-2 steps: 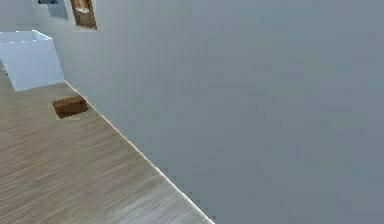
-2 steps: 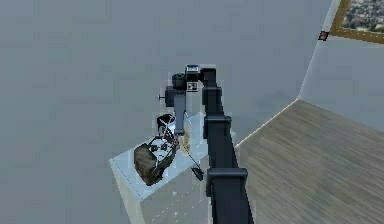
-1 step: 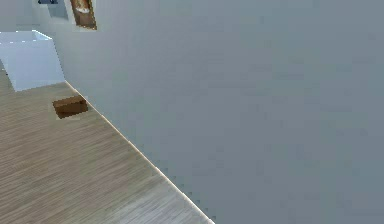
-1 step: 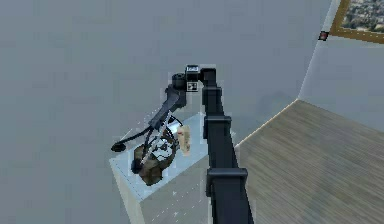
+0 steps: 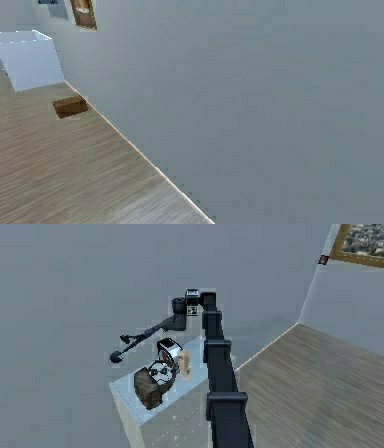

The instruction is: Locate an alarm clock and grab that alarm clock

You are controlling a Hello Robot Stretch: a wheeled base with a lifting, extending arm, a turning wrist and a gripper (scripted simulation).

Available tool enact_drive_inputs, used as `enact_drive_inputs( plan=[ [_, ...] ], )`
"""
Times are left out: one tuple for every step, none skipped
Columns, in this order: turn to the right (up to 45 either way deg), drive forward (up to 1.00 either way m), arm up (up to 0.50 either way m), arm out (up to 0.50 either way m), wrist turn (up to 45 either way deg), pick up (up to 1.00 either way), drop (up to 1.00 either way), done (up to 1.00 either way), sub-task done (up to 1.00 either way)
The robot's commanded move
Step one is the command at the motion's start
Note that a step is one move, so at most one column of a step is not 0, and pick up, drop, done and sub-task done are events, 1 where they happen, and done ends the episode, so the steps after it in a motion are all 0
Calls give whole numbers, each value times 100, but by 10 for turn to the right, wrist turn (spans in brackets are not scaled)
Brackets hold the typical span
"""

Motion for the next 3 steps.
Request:
enact_drive_inputs(
  plan=[
    [0, 0, 0, 0, 450, 0, 0, 0, 0],
    [0, 0, 0, 0, 270, 0, 0, 0, 0],
    [0, 0, -30, 0, 0, 0, 0, 0, 0]
  ],
)
